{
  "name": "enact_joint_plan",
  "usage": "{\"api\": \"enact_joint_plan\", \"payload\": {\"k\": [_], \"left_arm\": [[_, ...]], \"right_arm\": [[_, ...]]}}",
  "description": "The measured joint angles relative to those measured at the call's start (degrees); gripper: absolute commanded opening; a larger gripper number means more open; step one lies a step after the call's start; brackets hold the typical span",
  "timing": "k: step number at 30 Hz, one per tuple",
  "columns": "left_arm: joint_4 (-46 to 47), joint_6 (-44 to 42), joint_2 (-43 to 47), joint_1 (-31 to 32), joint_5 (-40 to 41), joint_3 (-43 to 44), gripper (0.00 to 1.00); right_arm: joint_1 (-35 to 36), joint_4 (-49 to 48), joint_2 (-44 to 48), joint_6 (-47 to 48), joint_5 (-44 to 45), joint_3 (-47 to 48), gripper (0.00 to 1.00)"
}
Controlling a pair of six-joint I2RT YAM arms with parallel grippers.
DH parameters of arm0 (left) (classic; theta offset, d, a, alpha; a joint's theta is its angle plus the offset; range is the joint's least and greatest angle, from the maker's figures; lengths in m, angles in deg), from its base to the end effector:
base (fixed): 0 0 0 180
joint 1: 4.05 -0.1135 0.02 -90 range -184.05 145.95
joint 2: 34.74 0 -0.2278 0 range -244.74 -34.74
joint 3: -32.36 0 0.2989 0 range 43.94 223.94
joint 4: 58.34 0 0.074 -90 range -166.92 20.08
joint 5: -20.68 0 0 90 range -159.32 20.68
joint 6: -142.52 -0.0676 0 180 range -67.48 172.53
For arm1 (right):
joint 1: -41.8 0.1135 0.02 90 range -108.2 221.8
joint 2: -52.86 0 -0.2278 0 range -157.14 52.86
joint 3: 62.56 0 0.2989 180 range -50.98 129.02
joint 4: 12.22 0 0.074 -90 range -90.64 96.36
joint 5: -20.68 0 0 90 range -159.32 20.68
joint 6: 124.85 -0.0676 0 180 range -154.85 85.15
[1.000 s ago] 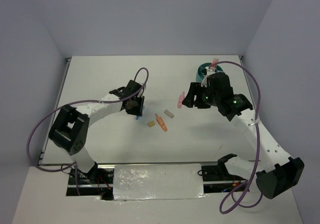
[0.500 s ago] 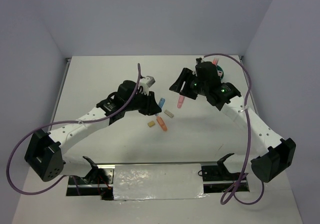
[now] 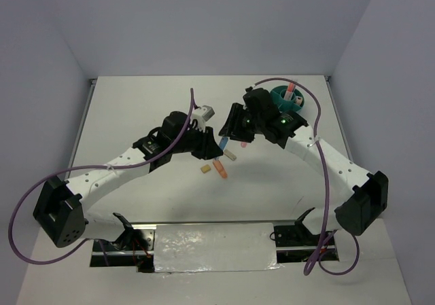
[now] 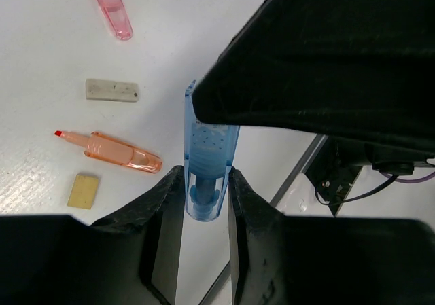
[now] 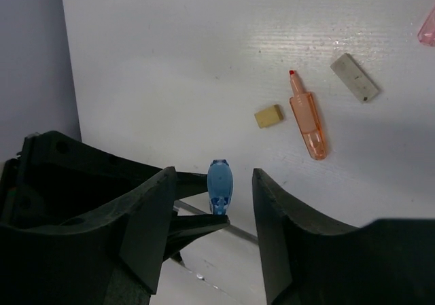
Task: Sort the stationery into containers
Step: Pick up the stationery from the center of the board, then place the stationery in the storage box.
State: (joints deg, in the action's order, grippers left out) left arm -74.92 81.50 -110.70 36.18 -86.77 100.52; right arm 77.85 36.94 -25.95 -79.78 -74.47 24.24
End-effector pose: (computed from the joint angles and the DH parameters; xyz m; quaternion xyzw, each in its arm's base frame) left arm 0.2824 -0.2654 0.2368 0.1632 0.8187 -0.4091 0.3684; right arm 0.3022 0.2275 0.2855 0.0519 0.9084 0.2992 0.2875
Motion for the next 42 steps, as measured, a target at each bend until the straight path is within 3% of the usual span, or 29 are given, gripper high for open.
{"api": "enact_joint_plan", "payload": {"k": [2,3,8,11,13,14,16,17,18,20,24,28,34,42], "left_arm": [[0.09,-0.02,0.0,0.0,0.09,0.0,0.0],[0.11,-0.02,0.0,0.0,0.17,0.0,0.0],[0.24,0.07,0.33,0.0,0.2,0.0,0.02],[0.2,0.37,0.81,0.04,0.2,0.0,0.06],[0.07,0.92,1.09,0.04,0.28,0.0,0.11],[-0.07,1.07,1.2,0.02,0.55,0.0,0.13],[-0.24,1.16,1.44,0.02,0.85,0.0,0.25],[-0.39,1.16,1.62,0.02,1.11,0.0,0.37],[-0.59,1.16,1.84,0.02,1.57,0.0,0.72],[-1.16,1.16,2.03,0.0,2.84,0.04,0.99],[-7.85,1.51,1.31,0.09,8.37,3.37,0.99],[-17.42,2.47,-2.1,0.11,14.75,11.39,0.99],[-26.8,3.08,-2.16,0.04,18.27,14.34,0.99],[-33.22,4.52,-0.26,0.04,16.13,14.29,1.0]], "right_arm": [[0.87,0.44,-0.15,0.04,0.02,0.0,0.5],[1.33,0.74,-0.2,0.02,0.0,0.0,0.43],[2.21,1.01,-0.2,0.17,-0.33,-0.76,0.3],[2.21,0.9,-0.24,0.0,-1.05,-1.22,0.16],[2.21,0.63,-0.24,-0.07,-1.42,-1.22,0.02],[2.16,0.42,-0.26,0.07,-1.62,-1.22,0.0],[2.1,-0.37,-0.26,0.46,-2.16,-1.4,0.0],[1.99,-0.81,-0.26,0.66,-2.6,-1.53,0.0],[1.79,-1.53,-0.26,0.94,-3.08,-1.79,0.0],[1.25,-2.97,-0.26,2.12,-3.67,-2.19,0.0],[-1.66,-4.85,-0.24,9.51,-1.55,-2.1,0.0],[-9.77,-8.94,-1.07,22.25,2.86,-1.53,0.0],[-19.85,-10.34,-14.23,42.07,8.87,13.14,0.0],[-25.33,-9.55,-28.46,54.77,14.34,27.54,0.0]]}}
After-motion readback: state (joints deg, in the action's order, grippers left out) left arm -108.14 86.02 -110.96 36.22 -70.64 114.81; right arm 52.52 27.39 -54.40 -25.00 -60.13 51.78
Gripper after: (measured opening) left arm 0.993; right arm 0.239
